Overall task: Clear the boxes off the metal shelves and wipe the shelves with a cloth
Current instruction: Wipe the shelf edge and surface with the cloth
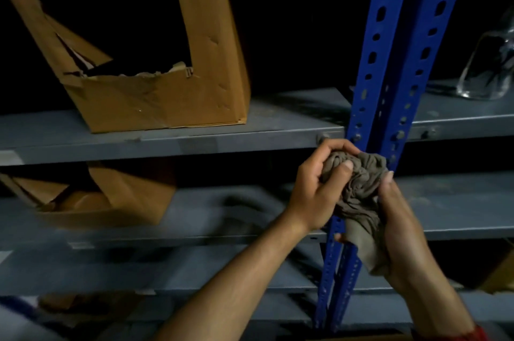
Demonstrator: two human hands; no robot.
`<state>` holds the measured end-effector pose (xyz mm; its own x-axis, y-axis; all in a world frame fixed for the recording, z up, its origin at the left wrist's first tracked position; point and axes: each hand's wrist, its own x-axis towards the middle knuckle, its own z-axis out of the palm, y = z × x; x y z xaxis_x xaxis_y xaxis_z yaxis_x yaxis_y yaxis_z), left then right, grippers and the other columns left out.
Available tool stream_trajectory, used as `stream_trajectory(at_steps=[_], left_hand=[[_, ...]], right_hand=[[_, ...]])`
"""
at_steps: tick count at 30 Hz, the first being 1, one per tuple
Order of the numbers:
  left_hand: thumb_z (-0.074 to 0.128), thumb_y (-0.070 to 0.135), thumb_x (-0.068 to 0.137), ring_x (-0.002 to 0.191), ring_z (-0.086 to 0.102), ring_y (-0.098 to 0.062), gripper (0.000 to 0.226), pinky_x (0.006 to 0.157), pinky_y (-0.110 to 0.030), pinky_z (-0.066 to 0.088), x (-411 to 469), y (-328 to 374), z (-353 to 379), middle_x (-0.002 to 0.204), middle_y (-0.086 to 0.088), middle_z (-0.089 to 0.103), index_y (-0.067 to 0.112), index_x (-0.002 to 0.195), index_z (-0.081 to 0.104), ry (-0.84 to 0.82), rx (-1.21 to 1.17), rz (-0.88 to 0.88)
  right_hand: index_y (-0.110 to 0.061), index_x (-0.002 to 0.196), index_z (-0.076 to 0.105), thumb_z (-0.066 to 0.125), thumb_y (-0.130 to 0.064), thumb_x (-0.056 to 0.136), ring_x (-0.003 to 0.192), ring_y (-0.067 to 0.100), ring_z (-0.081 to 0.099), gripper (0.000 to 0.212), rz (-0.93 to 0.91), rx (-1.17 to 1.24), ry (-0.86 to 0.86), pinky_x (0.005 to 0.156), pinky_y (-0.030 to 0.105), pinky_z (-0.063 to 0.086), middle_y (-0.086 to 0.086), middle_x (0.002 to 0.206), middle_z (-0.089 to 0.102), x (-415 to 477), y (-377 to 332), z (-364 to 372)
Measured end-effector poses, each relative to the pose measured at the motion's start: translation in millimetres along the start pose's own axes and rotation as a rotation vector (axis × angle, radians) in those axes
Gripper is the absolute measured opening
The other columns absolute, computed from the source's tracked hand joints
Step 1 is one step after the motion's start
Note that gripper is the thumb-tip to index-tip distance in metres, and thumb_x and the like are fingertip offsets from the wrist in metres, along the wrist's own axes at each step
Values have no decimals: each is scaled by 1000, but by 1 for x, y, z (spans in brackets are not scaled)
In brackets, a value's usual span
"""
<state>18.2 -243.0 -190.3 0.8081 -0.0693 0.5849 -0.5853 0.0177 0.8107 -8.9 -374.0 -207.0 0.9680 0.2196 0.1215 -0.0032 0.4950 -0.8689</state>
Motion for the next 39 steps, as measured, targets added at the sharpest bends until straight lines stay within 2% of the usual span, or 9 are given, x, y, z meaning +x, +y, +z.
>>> stream_trajectory(at_steps=[4, 8, 17, 20, 23, 26, 30, 34, 39], left_hand=[[45, 26, 104, 106, 63, -23, 25, 91, -47, 54, -18, -12, -52, 113, -7, 63, 17, 125, 57, -211, 208, -40], [46, 25, 105, 114, 62, -17, 29, 93, -37, 56, -28, -12, -91, 123, -7, 60, 17, 132, 56, -434, 136, -132], [63, 11, 97, 98, 68, -3, 22, 86, -20, 52, -64, -56, -109, 101, 10, 72, 29, 110, 65, -333, 17, -341], [66, 18, 96, 101, 67, -3, 19, 93, -27, 54, -81, -75, -110, 106, 11, 72, 30, 110, 66, -339, 147, -399], [66, 24, 96, 103, 65, 0, 16, 97, -31, 54, -100, -97, -118, 108, 12, 70, 30, 111, 66, -325, 252, -501], [67, 28, 95, 101, 65, 1, 15, 96, -35, 55, -120, -114, -127, 106, 14, 70, 30, 110, 67, -309, 325, -582], [67, 31, 95, 113, 59, -1, 21, 102, -36, 51, -140, -131, -134, 117, 16, 66, 35, 115, 64, -281, 436, -601], [63, 35, 96, 119, 56, -3, 25, 101, -29, 49, -146, -137, -140, 124, 15, 63, 36, 121, 61, -256, 529, -548], [61, 36, 97, 116, 59, -7, 29, 88, -19, 46, -147, -149, -140, 126, 13, 64, 33, 126, 59, -218, 599, -464]], right_hand=[[-13, 134, 55, 49, -56, 91, 107, 37, 69, 61, -18, -8, 78, 68, 42, 61, 17, 123, 68, -4, 26, 32], [-4, 131, 53, 69, -37, 82, 91, 30, 72, 61, -104, -85, 239, 68, 37, 59, 15, 106, 71, -11, 52, 55], [-7, 127, 53, 70, -16, 84, 111, 12, 65, 47, -587, -319, 633, 92, 26, 54, -3, 115, 67, -21, 84, 59], [3, 141, 34, 72, -2, 84, 126, 16, 55, 69, -686, -590, 615, 106, 34, 48, 5, 137, 48, -17, 99, 35], [-13, 125, 43, 74, -8, 85, 133, 27, 45, 51, -820, -810, 573, 111, 41, 43, 22, 142, 36, -4, 112, 2], [-16, 116, 45, 73, -10, 82, 137, 23, 38, 45, -914, -1027, 479, 115, 36, 37, 10, 143, 33, 16, 134, -29], [-17, 116, 47, 79, 1, 75, 142, 29, 27, 55, -793, -1346, 379, 121, 30, 28, 11, 145, 27, 36, 173, -65], [-17, 118, 49, 83, 2, 73, 146, 36, 23, 59, -728, -1481, 387, 120, 47, 30, 12, 148, 24, 47, 197, -83], [-17, 116, 50, 73, -36, 85, 149, 29, 14, 42, -777, -1476, 384, 116, 49, 36, 12, 151, 16, 45, 216, -76]])
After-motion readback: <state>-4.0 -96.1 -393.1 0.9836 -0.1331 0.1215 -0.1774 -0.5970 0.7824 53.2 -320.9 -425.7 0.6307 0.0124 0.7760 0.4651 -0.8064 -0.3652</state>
